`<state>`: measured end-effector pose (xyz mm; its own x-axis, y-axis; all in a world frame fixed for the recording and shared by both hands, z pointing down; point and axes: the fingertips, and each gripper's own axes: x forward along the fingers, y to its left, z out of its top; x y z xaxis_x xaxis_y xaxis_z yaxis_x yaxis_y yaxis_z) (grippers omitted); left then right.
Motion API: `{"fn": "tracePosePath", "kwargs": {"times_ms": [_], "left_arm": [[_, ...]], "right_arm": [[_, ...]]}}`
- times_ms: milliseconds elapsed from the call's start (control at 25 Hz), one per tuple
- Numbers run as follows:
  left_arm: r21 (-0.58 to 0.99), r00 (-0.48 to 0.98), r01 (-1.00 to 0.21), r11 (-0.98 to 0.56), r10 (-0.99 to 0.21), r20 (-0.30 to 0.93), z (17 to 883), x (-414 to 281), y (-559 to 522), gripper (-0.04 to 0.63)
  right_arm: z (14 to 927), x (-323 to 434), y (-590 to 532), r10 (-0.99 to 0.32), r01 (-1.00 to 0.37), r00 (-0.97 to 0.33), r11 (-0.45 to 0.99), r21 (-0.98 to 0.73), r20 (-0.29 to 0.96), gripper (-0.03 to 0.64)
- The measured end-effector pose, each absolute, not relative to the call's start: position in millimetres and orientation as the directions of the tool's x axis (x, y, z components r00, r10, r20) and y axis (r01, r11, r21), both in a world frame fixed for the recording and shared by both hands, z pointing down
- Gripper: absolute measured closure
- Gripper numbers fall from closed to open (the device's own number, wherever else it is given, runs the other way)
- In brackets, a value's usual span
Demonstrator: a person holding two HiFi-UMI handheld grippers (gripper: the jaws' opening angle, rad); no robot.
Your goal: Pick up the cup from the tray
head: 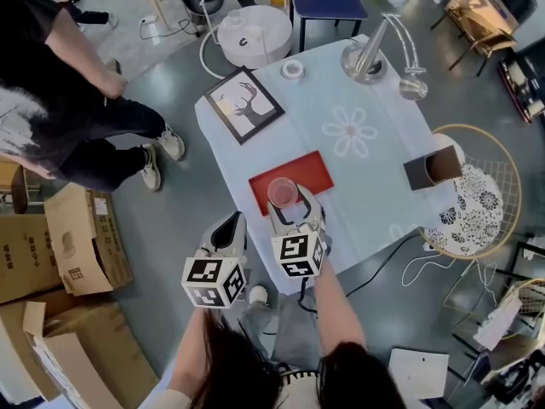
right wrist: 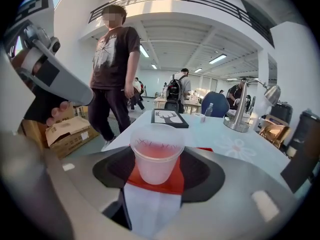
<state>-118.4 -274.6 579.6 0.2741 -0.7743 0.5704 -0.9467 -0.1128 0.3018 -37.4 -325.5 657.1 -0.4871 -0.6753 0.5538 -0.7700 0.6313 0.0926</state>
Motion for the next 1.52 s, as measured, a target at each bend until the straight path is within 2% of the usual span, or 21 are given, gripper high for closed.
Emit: {"fn": "tracePosePath", "kwargs": {"times_ms": [280,760,1520], "left_arm": [[0.305,0.294,-0.942,-0.138,-0.774,0.56,573.8,-107.9,-272.9,0.595],[0.32,0.37,-0.921,-0.222,-0.757,0.539,560.9,-58.6,-270.6,0.595],[0.319,0.407,-0.909,-0.269,-0.739,0.536,567.9,-6.7,-276.2,0.595]], "right_arm": [[645.1,-20.9,-321.2,-0.705,-0.796,-0.465,0.597,0.095,0.536,0.311],[631.7,57.4,-305.1,-0.765,-0.864,-0.351,0.487,0.128,0.541,0.311],[657.0,135.8,-302.6,-0.773,-0.913,-0.259,0.392,0.114,0.579,0.311]]}}
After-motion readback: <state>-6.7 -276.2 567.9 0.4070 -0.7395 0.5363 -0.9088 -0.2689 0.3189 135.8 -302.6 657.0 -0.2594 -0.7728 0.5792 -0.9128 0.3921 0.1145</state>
